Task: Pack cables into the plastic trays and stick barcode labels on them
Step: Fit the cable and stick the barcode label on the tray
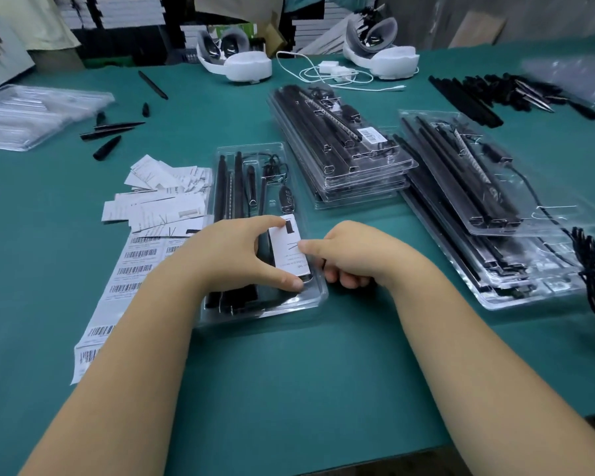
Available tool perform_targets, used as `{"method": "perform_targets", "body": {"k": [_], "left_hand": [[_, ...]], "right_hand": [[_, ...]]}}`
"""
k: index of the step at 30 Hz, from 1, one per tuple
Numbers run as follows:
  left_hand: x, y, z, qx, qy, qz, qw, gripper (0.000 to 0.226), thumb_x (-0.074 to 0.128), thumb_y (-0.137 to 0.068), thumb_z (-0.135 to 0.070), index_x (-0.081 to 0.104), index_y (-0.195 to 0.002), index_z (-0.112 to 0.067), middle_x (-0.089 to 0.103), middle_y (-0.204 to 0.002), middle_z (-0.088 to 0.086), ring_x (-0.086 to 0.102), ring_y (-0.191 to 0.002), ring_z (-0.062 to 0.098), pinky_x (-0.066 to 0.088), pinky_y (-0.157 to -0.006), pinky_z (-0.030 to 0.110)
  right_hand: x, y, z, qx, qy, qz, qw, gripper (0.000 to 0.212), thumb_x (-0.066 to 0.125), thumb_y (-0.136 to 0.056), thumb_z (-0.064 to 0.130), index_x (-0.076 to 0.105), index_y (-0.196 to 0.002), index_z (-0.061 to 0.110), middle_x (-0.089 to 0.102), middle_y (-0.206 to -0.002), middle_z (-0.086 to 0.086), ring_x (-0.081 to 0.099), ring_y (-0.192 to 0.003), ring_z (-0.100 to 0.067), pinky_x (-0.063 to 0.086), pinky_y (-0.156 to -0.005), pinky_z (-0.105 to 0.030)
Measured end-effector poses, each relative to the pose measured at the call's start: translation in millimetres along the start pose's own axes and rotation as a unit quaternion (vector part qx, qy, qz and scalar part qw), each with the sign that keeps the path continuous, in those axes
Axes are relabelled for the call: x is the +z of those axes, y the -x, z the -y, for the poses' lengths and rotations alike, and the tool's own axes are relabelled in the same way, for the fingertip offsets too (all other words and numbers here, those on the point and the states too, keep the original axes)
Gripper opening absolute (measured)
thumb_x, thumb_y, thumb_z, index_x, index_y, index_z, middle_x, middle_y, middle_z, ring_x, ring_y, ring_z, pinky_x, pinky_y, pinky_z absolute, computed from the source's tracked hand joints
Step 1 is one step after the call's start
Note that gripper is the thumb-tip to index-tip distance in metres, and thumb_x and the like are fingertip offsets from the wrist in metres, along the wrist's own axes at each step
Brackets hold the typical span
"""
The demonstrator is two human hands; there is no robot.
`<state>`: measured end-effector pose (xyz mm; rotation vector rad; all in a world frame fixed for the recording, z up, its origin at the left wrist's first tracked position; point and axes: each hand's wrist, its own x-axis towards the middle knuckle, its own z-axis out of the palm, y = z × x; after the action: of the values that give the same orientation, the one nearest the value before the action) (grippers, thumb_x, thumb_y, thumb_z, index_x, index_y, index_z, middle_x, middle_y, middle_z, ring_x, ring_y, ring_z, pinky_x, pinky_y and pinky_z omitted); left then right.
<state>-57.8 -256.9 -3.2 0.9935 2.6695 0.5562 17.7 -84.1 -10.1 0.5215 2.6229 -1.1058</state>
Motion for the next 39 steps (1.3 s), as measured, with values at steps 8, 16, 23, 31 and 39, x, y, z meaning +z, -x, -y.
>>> {"method": "perform_targets", "body": {"k": [8,16,23,31,39], "left_hand": [[1.0,2.1,-2.2,0.006,0.013,-0.033,0.999,0.107,0.057,-0.038,-0.088,0.041,-0.134,-0.045,0.045,-0.067,-0.014,0.045,-0.064,-0.001,0.030,-0.054,0.026],[-7.5,4.0,2.1,-0.074,0.076,-0.127,0.986,0.071,0.041,-0.074,-0.082,0.058,-0.119,-0.030,0.055,-0.088,-0.014,0.052,-0.079,0.006,0.036,-0.064,0.028],[-28.9,7.5,40.6,-0.281,0.095,-0.166,0.941,0.056,0.045,-0.085,-0.065,0.053,-0.079,-0.010,0.052,-0.072,0.001,0.060,-0.063,0.025,0.033,-0.054,0.028],[-24.4,2.9,52.5,-0.262,0.402,-0.061,0.875,0.050,0.065,-0.078,-0.061,0.061,-0.076,-0.012,0.059,-0.062,0.000,0.053,-0.051,0.017,0.049,-0.059,0.028],[-36.4,11.5,40.1,-0.188,0.612,0.026,0.768,0.027,0.059,-0.088,-0.034,0.065,-0.087,-0.008,0.070,-0.070,0.009,0.067,-0.054,0.021,0.055,-0.050,0.029]], "right_hand": [[2.6,-0.5,-5.0,-0.034,-0.239,-0.007,0.970,0.036,0.053,-0.095,0.028,0.051,-0.062,0.014,0.047,-0.044,0.005,0.033,-0.032,-0.007,0.024,-0.034,-0.015],[6.8,-3.3,-5.4,-0.068,-0.325,-0.009,0.943,0.037,0.052,-0.096,0.021,0.047,-0.060,0.014,0.044,-0.041,0.006,0.028,-0.031,-0.005,0.019,-0.033,-0.012],[11.3,-5.4,-3.3,-0.134,-0.430,0.002,0.893,0.038,0.050,-0.097,0.015,0.045,-0.059,0.011,0.044,-0.041,0.004,0.027,-0.030,-0.005,0.020,-0.034,-0.012],[14.6,-1.4,-1.2,-0.195,-0.434,-0.001,0.880,0.039,0.048,-0.097,0.012,0.042,-0.058,0.010,0.045,-0.043,0.004,0.029,-0.030,-0.005,0.019,-0.035,-0.012],[18.0,4.9,2.9,-0.229,-0.441,-0.004,0.868,0.033,0.048,-0.096,0.011,0.045,-0.063,0.006,0.045,-0.043,0.003,0.029,-0.031,-0.005,0.020,-0.035,-0.011]]}}
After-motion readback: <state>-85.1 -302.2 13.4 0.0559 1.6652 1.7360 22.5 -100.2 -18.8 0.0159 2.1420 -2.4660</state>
